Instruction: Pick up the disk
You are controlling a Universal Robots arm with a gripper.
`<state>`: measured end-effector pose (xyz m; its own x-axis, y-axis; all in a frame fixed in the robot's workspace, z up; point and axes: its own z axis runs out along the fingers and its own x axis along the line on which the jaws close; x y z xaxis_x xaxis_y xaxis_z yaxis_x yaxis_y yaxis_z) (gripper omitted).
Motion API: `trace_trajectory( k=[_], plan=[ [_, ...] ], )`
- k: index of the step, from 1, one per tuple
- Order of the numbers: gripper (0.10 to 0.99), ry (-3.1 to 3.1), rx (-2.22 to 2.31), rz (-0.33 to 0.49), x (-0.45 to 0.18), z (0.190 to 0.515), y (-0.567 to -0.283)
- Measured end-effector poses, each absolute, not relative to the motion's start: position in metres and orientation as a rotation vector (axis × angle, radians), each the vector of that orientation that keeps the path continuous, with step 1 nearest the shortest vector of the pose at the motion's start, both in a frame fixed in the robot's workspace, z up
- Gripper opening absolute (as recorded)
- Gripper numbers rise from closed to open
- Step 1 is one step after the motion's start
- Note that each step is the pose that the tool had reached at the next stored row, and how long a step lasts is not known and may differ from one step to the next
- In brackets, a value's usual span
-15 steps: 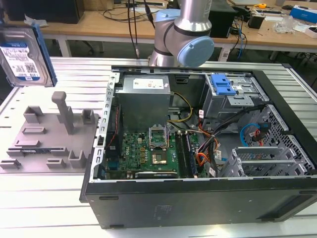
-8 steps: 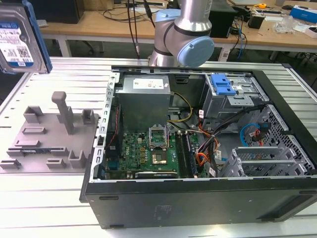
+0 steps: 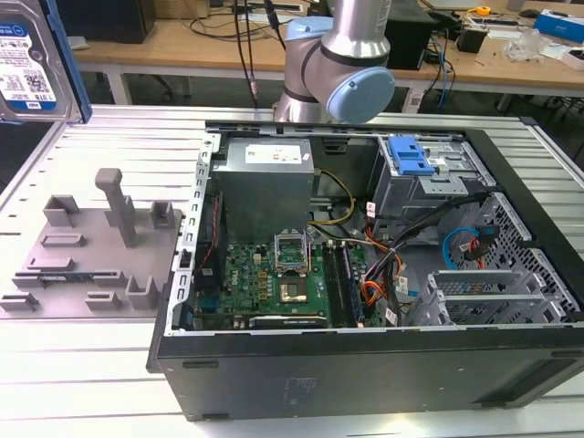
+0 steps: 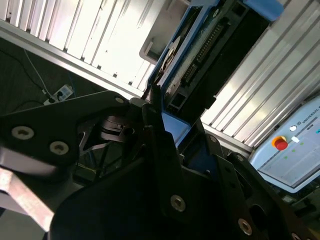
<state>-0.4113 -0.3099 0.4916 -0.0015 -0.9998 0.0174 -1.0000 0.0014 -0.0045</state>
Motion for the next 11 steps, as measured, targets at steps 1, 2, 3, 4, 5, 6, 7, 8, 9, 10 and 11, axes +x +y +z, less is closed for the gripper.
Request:
trace_trajectory(
  k=[1, 2, 3, 4, 5, 6, 7, 8, 9, 10, 11],
  plan=[
    [0.365, -2.217, 2.213, 0.024, -0.4113, 0.4918, -0.3099],
    [0.365, -2.217, 2.213, 0.024, -0.4114, 0.4919, -0.3099],
    [0.365, -2.217, 2.213, 0.024, -0.4113, 0.4921, -0.3099],
    [0.365, -2.216, 2.213, 0.024, -0.4113, 0.4923, -0.3099],
    [0.365, -2.217, 2.213, 0.024, -0.4113, 0.4924, -0.3099],
    [0.365, -2.217, 2.213, 0.024, -0.4113, 0.4925, -0.3099],
    [0.365, -2.216, 2.213, 0.024, -0.4113, 0.4927, -0.3099],
    [0.365, -2.217, 2.213, 0.024, -0.4113, 0.4928, -0.3099],
    [0.365, -2.217, 2.213, 0.024, -0.4113, 0.4930, -0.3099],
    [0.365, -2.216, 2.213, 0.024, -0.4113, 0.4931, -0.3099],
    [0.365, -2.217, 2.213, 0.024, -0.4113, 0.4932, -0.3100]
  ],
)
